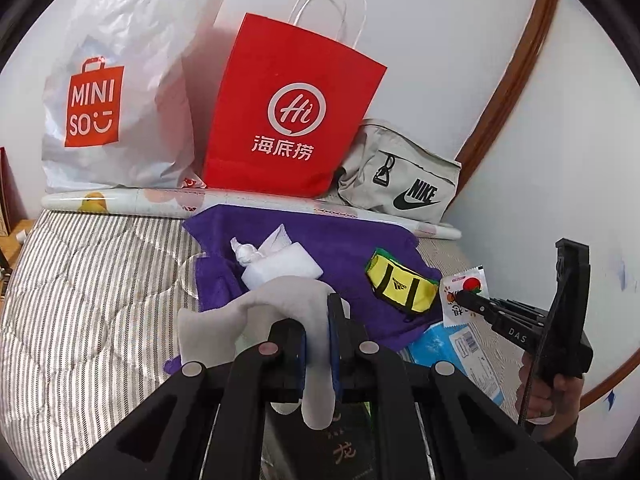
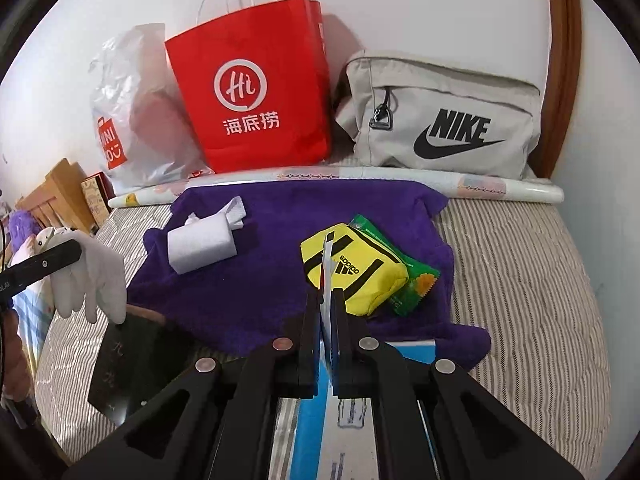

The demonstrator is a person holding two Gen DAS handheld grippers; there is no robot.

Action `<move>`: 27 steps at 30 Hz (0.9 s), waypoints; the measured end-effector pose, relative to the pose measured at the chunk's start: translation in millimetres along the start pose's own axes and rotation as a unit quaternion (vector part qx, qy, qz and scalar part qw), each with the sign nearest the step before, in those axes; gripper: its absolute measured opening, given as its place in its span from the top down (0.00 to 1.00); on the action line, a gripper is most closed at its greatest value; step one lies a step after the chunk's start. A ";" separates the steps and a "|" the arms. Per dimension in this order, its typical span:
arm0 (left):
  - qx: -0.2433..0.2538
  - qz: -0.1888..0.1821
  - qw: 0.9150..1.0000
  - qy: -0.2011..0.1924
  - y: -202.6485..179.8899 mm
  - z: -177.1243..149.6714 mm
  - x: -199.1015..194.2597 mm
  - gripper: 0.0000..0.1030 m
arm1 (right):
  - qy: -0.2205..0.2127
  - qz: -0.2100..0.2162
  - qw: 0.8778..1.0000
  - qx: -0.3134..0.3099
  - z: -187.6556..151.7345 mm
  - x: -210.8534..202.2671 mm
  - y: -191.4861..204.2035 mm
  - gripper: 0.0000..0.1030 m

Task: Organize soft objects
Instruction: 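Open the left gripper over the towel while the right gripper drops the packet onto the pouch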

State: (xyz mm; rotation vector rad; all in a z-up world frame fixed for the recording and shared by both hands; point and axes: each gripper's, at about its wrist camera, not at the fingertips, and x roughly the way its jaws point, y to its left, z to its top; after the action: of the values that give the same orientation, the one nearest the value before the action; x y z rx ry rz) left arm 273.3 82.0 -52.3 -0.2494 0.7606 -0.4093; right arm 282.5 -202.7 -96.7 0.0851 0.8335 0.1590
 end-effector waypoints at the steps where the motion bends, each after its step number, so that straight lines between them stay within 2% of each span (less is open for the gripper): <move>1: 0.000 0.001 1.000 0.000 0.2 1.9 2.1 0.91 | 0.001 -0.001 1.000 0.000 1.5 2.4 -1.8 0.96; 6: -0.009 -0.017 1.000 -0.002 -6.8 15.3 14.6 0.91 | 0.000 0.003 1.000 0.000 11.8 6.7 -12.5 0.96; 14: 0.002 -0.018 1.000 -0.004 -32.4 32.3 42.6 0.91 | 0.017 0.023 0.999 -0.027 31.2 29.5 -15.7 0.96; 20: -0.015 -0.012 0.999 0.026 -32.7 32.8 78.4 0.91 | 0.041 0.053 0.996 -0.063 38.9 57.1 -10.9 0.96; 24: -0.023 0.016 0.998 0.049 -26.1 28.0 100.7 0.91 | 0.070 0.076 0.992 -0.079 41.8 80.4 -10.5 0.96; 27: -0.030 0.027 0.997 0.070 -19.9 24.0 115.2 0.91 | 0.084 0.073 0.990 -0.089 42.8 93.7 -12.9 0.96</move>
State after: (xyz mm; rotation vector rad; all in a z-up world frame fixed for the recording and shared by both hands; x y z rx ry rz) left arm 360.0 14.7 -99.0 -0.2580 0.9167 -0.3551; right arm 377.6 -199.7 -138.2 -0.0351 0.9769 0.3820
